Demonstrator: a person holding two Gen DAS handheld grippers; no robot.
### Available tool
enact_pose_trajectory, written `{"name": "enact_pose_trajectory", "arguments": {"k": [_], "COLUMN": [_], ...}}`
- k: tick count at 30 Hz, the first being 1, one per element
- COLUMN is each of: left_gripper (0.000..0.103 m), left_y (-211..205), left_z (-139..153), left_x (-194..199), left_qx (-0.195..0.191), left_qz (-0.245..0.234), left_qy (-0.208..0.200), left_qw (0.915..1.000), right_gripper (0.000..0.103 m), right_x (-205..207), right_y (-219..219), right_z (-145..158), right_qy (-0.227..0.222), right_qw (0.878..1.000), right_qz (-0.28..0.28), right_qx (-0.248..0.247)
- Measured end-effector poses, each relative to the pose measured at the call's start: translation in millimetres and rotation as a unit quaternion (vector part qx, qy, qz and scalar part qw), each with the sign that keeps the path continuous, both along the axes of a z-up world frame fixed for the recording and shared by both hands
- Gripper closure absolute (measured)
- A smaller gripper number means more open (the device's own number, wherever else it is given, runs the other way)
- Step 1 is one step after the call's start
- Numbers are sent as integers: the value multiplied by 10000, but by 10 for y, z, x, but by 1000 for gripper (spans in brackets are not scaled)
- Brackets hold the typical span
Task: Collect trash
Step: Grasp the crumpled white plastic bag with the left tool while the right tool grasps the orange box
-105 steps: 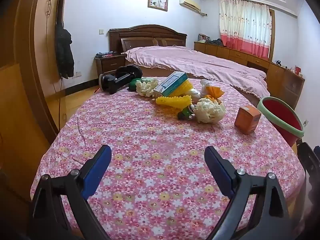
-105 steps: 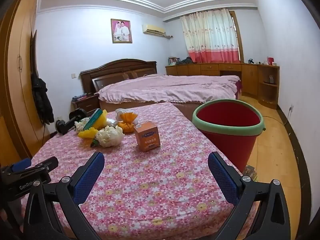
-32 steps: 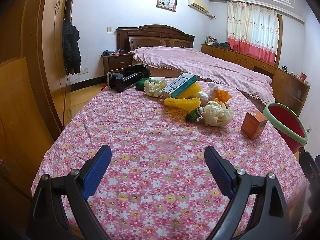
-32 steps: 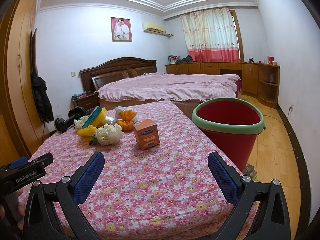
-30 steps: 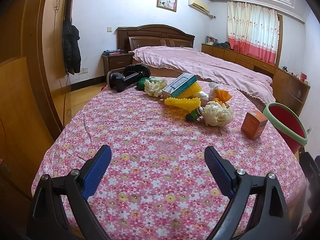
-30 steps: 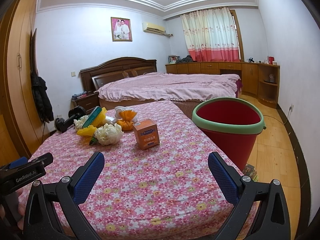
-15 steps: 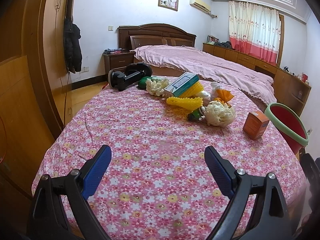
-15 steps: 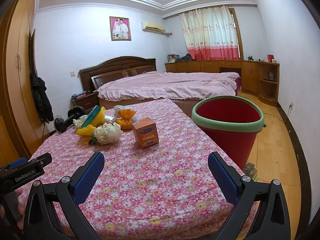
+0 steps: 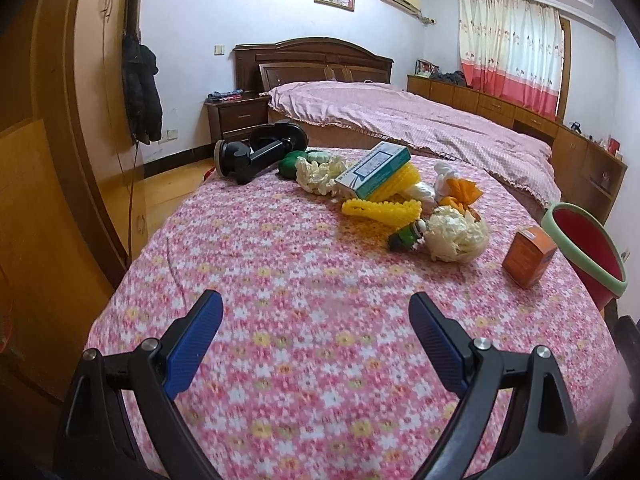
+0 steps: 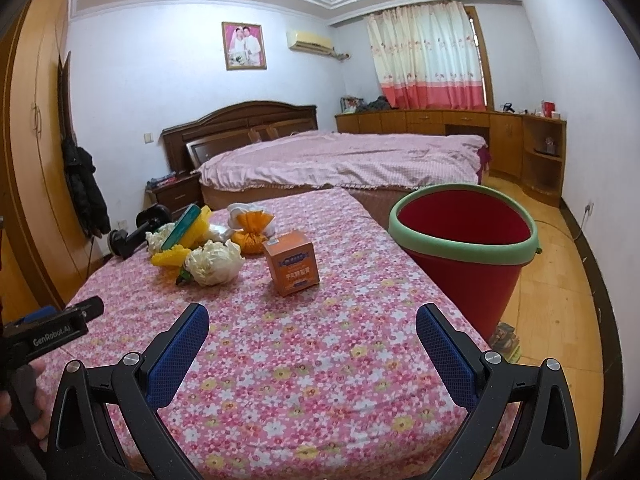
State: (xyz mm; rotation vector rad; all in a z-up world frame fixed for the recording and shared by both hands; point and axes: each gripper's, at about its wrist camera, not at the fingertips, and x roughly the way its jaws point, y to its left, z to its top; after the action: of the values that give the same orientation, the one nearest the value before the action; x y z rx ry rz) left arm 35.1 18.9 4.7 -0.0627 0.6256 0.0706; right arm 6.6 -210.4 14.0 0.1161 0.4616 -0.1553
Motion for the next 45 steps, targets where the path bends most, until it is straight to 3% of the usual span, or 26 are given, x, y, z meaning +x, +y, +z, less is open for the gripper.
{"name": "enact_pose_trajectory", "arguments": {"k": [9, 18, 28, 36, 41, 43, 45], "left_gripper": [9, 9, 9, 17, 24, 25, 31], "left_y": [110, 307, 494, 581, 520, 511, 501], "left_z": [153, 185, -55, -286, -440, -466, -458], "left_x": [538, 1252, 1998, 2452, 2599, 2603, 2599], "left_qx": [25, -61, -364, -818, -974, -1017, -1035], "left_qz": [-214, -77, 134, 89, -53, -129, -226], "left_qy": [271, 561, 966, 1137, 1266, 1221, 1155], "left_qw": [9994, 9984, 9946, 9901, 9871, 9872, 9876], "right_gripper": [0, 0, 0, 0, 11, 26, 29], "right_x": [458, 933, 1436, 1602, 1641, 1654, 1676], "right_y": [-37, -100, -135, -170, -197, -200, -201], "right_z": [107, 45, -143, -270, -328, -345, -364], "right_qy": [438, 849, 1180, 1354, 1466, 1516, 1580], "right_qw": [9984, 9961, 9925, 9896, 9867, 9859, 9848], "right_qz": [358, 236, 138, 54, 57, 77, 93], "right_qx": [-64, 108, 292, 477, 705, 704, 717]}}
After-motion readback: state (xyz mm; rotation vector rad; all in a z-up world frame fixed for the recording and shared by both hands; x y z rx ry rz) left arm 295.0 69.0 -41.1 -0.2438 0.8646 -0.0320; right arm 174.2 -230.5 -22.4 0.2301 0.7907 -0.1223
